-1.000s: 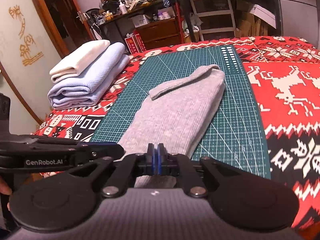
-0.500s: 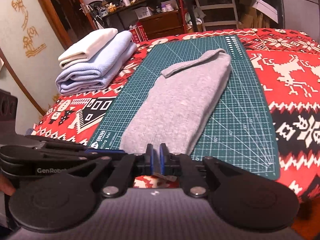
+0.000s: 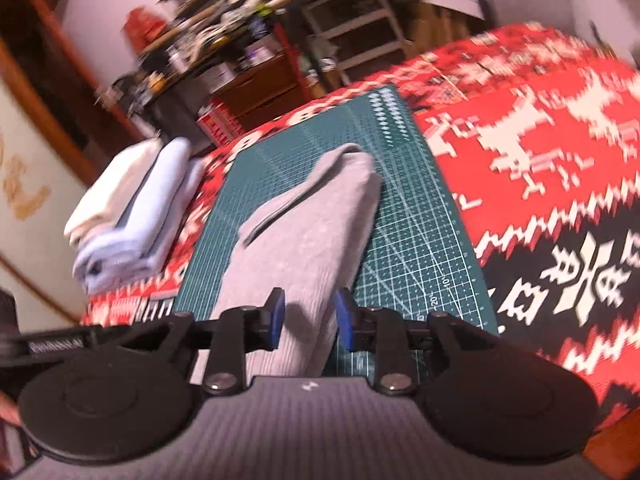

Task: Fold clothes

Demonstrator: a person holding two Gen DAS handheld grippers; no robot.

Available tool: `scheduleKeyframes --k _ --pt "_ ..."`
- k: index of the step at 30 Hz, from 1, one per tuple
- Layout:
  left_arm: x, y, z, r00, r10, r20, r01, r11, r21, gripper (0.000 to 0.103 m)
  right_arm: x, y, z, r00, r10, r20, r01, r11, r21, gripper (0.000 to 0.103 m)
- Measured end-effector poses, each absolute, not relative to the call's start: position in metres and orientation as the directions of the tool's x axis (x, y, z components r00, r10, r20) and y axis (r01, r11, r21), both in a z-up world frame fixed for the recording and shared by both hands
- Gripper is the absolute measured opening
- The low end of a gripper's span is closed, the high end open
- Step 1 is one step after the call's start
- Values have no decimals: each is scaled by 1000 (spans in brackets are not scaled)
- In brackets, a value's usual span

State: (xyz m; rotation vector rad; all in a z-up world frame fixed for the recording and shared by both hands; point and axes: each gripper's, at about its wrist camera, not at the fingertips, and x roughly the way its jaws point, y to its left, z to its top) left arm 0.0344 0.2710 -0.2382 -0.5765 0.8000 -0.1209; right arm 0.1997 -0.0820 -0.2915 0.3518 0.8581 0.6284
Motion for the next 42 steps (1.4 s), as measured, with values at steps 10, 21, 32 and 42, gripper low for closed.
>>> scheduleKeyframes --k 10,21,32,42 --pt "58 272 -255 703 -307 -642 -143 823 -550 42 223 -76 -320 526 633 -568 -251 754 607 34" --pt "69 256 -260 711 -320 -626 -102 834 -543 23 228 -59 -325 533 639 -555 -329 760 560 25" --pt "40 270 -200 811 -236 -536 -64 874 -482 14 201 -35 -263 582 652 -486 -478 758 443 15" --pt "8 353 -96 898 -107 -428 -107 888 -447 14 187 44 -162 531 766 -363 -609 642 466 15"
